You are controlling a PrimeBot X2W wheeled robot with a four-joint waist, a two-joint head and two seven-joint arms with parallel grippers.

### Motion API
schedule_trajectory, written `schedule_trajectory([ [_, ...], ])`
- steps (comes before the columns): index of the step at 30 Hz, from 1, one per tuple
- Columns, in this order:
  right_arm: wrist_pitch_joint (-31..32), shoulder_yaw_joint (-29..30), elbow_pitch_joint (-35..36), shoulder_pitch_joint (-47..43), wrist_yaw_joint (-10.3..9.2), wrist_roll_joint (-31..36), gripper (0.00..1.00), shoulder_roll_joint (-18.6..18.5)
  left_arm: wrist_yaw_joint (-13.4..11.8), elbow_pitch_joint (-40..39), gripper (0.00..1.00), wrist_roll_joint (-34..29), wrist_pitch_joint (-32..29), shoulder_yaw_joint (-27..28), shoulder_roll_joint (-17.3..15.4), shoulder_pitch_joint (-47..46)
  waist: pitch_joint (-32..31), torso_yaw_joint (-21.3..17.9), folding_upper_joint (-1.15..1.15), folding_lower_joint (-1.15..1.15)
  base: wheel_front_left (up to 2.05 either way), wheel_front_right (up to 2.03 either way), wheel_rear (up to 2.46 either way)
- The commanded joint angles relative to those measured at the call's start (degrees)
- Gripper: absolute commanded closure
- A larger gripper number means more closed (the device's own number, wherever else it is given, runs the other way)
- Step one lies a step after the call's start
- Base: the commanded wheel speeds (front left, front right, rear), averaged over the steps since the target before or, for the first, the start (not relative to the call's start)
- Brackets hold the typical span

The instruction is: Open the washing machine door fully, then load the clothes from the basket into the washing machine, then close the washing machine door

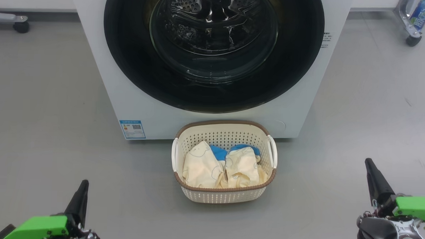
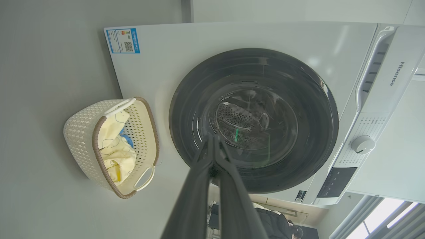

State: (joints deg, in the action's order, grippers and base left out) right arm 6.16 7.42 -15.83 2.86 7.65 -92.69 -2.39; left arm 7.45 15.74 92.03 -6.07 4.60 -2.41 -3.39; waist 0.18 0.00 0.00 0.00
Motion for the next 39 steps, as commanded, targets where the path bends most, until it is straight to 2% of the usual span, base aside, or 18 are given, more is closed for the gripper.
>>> schedule_trajectory([
  [1, 0.34, -0.89, 1.80, 3.32, -0.16, 0.53, 1.00, -0.49, 0.03, -1.71, 1.00, 0.15, -0.41, 1.91, -0.47, -2.79, 0.00, 0.00, 0.00, 0.00, 0.00, 0.00, 0.00],
  [2, -0.02, -0.06, -0.40, -0.10, 0.01, -0.01, 0.00, 0.03, 0.00, 0.42, 0.00, 0.00, 0.02, -0.05, 0.03, 0.09, 0.00, 0.00, 0.00, 0.00, 0.00, 0.00, 0.00],
  [4, -0.04, -0.19, -1.71, -0.75, 0.01, 0.02, 0.00, 0.42, -0.01, 1.73, 0.00, 0.00, 0.04, -0.21, 0.22, 0.66, 0.00, 0.00, 0.00, 0.00, 0.00, 0.00, 0.00],
  [19, -1.98, -1.32, 0.78, -0.32, -0.01, 2.01, 0.00, -0.20, -0.01, -0.56, 0.00, -0.69, 1.82, -1.50, -0.05, -0.14, 0.07, -0.10, 0.00, 0.00, 0.00, 0.00, 0.00],
  [39, -5.62, -3.79, 3.62, 0.42, -0.04, 6.98, 0.00, -2.29, 0.00, -4.58, 0.00, -5.04, 5.75, -4.36, -1.86, -1.29, 0.04, -0.55, 0.00, 0.00, 0.00, 0.00, 0.00],
])
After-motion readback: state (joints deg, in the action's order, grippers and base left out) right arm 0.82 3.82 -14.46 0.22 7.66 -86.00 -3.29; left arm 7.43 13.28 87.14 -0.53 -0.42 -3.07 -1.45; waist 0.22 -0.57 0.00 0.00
